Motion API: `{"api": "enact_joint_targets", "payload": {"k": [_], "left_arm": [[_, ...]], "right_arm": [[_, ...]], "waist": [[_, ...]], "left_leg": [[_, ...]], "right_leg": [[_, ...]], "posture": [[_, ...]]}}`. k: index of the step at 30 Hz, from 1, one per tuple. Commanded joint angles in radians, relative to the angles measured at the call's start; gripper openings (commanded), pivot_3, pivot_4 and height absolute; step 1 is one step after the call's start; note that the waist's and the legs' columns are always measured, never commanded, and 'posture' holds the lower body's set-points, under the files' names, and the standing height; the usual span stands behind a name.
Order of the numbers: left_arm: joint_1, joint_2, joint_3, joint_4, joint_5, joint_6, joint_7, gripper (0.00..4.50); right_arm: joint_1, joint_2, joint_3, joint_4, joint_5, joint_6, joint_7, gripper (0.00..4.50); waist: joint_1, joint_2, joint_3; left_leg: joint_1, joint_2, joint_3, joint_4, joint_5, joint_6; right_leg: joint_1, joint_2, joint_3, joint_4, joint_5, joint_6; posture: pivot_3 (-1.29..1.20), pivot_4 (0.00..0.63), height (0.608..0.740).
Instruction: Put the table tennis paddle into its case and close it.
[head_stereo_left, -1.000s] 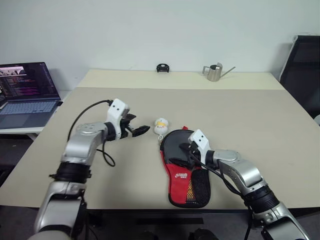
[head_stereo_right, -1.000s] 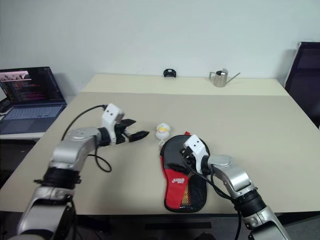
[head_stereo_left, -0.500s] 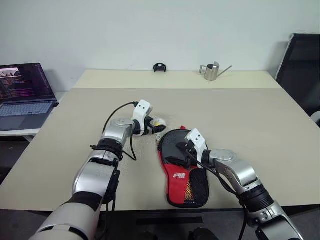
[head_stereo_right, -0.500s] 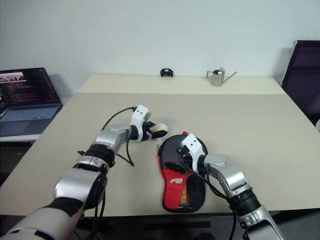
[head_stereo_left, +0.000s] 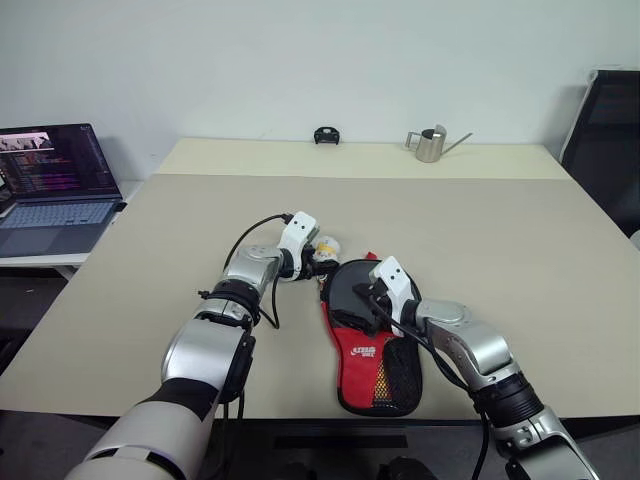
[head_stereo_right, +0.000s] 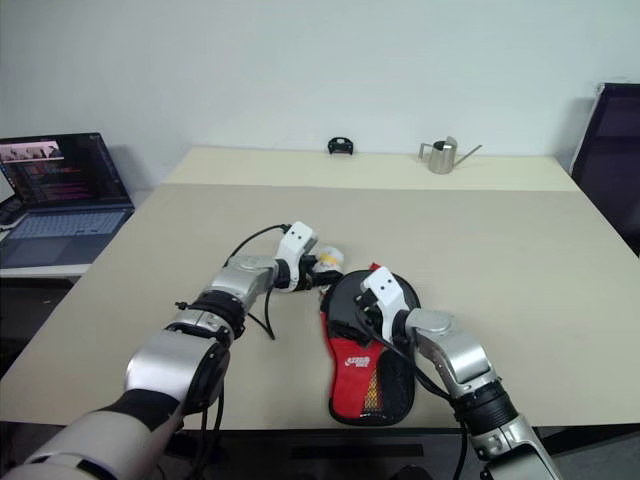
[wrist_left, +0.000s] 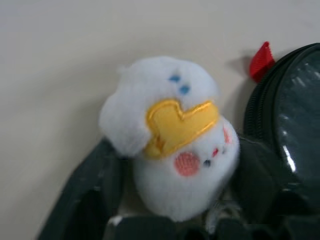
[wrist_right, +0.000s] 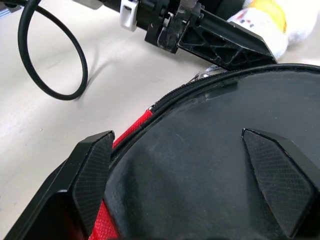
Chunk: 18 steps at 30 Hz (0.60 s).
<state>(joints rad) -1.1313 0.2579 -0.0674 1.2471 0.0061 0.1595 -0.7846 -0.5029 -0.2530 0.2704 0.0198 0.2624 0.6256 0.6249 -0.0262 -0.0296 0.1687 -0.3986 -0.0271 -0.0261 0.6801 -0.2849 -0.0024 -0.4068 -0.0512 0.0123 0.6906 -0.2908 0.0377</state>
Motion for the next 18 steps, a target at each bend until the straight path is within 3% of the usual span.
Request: {"api": "enact_joint_targets", "payload": {"k": [1,5,7,18], "left_arm": [[0.014,-0.004,0.010,-0.013,0.000,-0.009,-0.051,1.80],[0.035,0.020,0.022,-0.038,-0.006,-0.009,-0.083,0.55],[0.046,0.035,0.033,-0.057,-0.015,-0.007,-0.091,0.21],[0.139,0.123,0.077,-0.338,-0.086,0.103,-0.165,0.20]], "right_arm": [[-0.007,0.007,-0.014,-0.011,-0.004,0.042,-0.019,4.50],[-0.024,-0.009,-0.028,0.024,-0.030,0.030,-0.031,4.50],[-0.029,-0.025,-0.031,0.041,-0.047,0.029,-0.036,4.50],[-0.003,-0.042,0.006,0.059,-0.106,0.028,-0.035,4.50]], "waist": [[-0.001,0.000,0.000],[-0.002,0.000,0.000],[-0.003,0.000,0.000],[-0.006,-0.001,0.000]], "left_leg": [[0.000,0.000,0.000,0.000,0.000,0.000],[0.000,0.000,0.000,0.000,0.000,0.000],[0.000,0.000,0.000,0.000,0.000,0.000],[0.001,0.001,0.000,0.000,0.000,0.000]], "right_leg": [[0.000,0.000,0.000,0.000,0.000,0.000],[0.000,0.000,0.000,0.001,0.000,0.000],[0.000,0.000,0.000,0.001,0.000,0.000],[0.000,0.000,0.001,0.003,0.000,0.000]], "posture": [[0.00,0.150,0.740],[0.00,0.150,0.740],[0.00,0.150,0.740],[0.00,0.150,0.740]]}}
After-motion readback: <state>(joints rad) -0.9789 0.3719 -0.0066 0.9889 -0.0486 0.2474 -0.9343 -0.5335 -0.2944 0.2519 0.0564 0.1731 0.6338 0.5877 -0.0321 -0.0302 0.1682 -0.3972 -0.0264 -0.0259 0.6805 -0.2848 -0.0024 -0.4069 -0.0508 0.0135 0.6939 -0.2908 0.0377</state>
